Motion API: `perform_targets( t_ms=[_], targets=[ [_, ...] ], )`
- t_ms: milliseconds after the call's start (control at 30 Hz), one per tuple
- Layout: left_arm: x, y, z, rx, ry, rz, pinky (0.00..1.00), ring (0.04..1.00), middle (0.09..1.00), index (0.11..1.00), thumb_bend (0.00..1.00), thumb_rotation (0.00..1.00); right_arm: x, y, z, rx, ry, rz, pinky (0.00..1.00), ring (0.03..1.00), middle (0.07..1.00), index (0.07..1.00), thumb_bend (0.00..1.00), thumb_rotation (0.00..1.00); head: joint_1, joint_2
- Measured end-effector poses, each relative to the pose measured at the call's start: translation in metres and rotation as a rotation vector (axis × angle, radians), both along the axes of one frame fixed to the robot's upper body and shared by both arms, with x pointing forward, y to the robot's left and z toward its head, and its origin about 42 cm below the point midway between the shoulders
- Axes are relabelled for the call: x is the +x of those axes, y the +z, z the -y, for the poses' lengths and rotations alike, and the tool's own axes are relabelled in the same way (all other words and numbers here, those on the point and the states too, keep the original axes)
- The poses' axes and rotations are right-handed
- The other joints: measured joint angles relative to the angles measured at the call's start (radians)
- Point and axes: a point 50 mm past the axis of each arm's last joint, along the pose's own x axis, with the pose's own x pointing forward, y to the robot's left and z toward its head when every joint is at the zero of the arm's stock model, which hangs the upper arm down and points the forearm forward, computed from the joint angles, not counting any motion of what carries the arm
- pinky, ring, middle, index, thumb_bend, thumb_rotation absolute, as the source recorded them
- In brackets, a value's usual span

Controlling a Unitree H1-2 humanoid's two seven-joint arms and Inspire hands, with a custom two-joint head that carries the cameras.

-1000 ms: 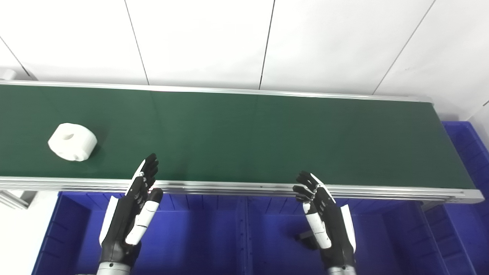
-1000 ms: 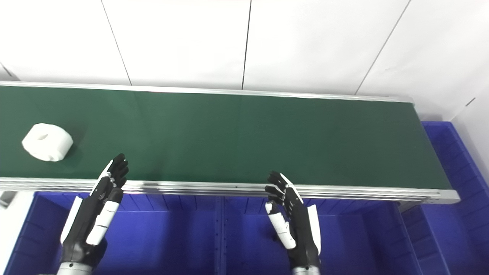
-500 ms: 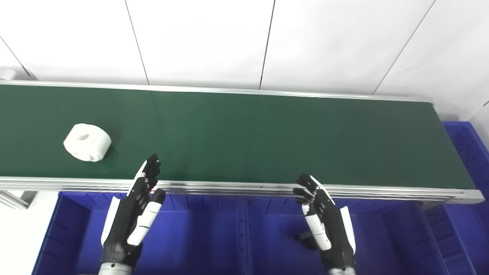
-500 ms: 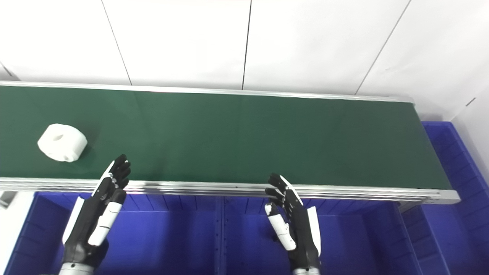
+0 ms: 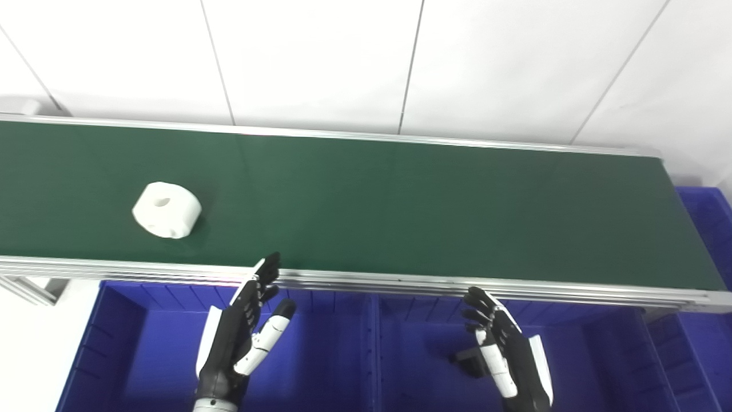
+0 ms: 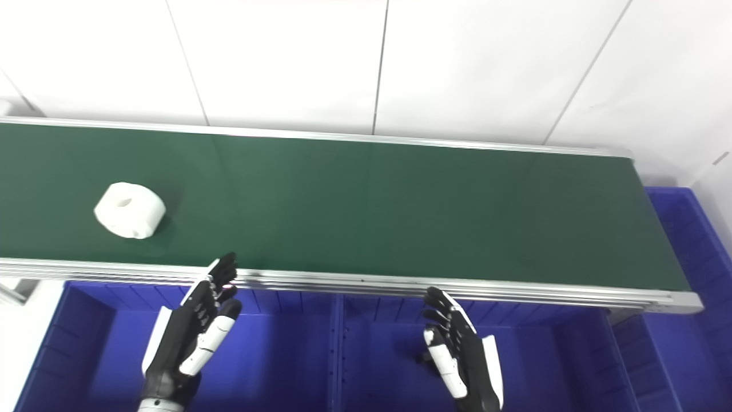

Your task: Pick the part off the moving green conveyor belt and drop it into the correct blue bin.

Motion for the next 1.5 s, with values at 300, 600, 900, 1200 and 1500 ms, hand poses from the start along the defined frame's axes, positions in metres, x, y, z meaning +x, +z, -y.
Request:
perform_targets(
  t_ms=[300, 600, 900, 1200, 1500],
  targets=[
    [0.006, -0.010, 0.014, -0.005, -0.002, 0.012, 0.82, 0.878, 0.891, 0.850, 0.64, 0.64, 0.005, -0.013, 0.015, 0.000, 0.005, -0.013, 0.75, 0.802, 0.849, 0.850, 0.75, 0.92, 0.066, -0.054],
    [0.009, -0.012, 0.020, -0.015, -0.002, 0.021, 0.80, 0.870, 0.888, 0.848, 0.63, 0.61, 0.010, -0.019, 0.019, 0.001, 0.010, -0.005, 0.76, 0.809, 0.850, 0.855, 0.69, 0.93, 0.080, -0.074],
    [0.010, -0.013, 0.019, -0.013, -0.006, 0.025, 0.79, 0.860, 0.877, 0.848, 0.67, 0.59, 0.011, -0.021, 0.019, 0.002, 0.013, -0.004, 0.76, 0.805, 0.855, 0.857, 0.64, 0.93, 0.071, -0.090],
    [0.031, 0.061, -0.009, 0.257, -0.140, 0.348, 0.64, 0.811, 0.803, 0.789, 0.90, 0.47, 0.007, -0.026, 0.024, -0.007, 0.021, -0.010, 0.77, 0.810, 0.855, 0.861, 0.66, 0.93, 0.106, -0.101],
    [0.114, 0.089, -0.042, 0.825, -0.208, 0.563, 0.79, 0.824, 0.811, 0.791, 0.95, 0.43, 0.013, -0.025, 0.019, 0.003, 0.043, 0.000, 0.75, 0.788, 0.834, 0.849, 0.71, 0.95, 0.092, -0.098]
  ],
)
